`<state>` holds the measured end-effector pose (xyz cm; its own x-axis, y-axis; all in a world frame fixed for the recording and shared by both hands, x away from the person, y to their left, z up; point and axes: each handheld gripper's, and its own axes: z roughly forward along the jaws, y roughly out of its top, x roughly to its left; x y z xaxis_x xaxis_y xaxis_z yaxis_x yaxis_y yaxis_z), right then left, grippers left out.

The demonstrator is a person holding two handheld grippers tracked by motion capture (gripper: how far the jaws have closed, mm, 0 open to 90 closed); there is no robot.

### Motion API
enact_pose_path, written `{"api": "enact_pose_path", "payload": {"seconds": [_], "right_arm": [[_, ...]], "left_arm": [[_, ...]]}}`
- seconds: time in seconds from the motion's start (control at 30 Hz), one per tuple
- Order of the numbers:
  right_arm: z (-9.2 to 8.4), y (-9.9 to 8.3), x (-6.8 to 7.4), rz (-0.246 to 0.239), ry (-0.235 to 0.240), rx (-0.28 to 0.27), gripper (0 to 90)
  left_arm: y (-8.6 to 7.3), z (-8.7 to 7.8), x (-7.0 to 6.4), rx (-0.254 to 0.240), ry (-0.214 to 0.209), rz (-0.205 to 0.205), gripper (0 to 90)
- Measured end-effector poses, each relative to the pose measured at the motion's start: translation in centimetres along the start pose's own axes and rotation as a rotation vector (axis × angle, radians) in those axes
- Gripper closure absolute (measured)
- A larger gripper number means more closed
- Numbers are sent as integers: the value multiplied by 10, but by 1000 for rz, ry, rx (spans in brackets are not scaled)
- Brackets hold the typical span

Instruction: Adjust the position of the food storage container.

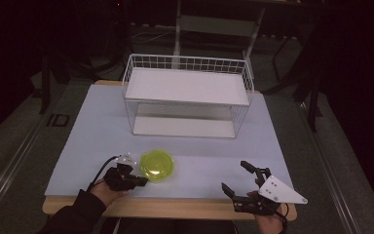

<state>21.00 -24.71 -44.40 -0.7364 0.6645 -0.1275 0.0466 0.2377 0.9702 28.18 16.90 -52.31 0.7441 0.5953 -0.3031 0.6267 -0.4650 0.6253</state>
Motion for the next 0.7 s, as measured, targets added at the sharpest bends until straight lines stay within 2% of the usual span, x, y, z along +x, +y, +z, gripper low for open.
{"api": "enact_pose_path", "payload": {"seconds": [0.1, 0.23, 0.37, 0.47, 0.57, 0.7], "right_arm": [[0, 0, 0, -2, 1, 3, 132], [0, 0, 0, 0, 0, 2, 132], [0, 0, 0, -2, -3, 2, 132], [1, 0, 0, 2, 0, 5, 133], [1, -1, 0, 1, 3, 8, 133], [1, -1, 0, 0, 4, 7, 133]], "left_arm": [[-1, -4, -1, -6, 6, 1, 900], [-2, -11, 8, -38, 51, -41, 900], [-1, -13, 17, -47, 99, -77, 900], [-1, -13, 23, -57, 114, -100, 900], [1, -10, 25, -60, 97, -117, 900], [4, -3, 20, -44, 82, -102, 900]]}}
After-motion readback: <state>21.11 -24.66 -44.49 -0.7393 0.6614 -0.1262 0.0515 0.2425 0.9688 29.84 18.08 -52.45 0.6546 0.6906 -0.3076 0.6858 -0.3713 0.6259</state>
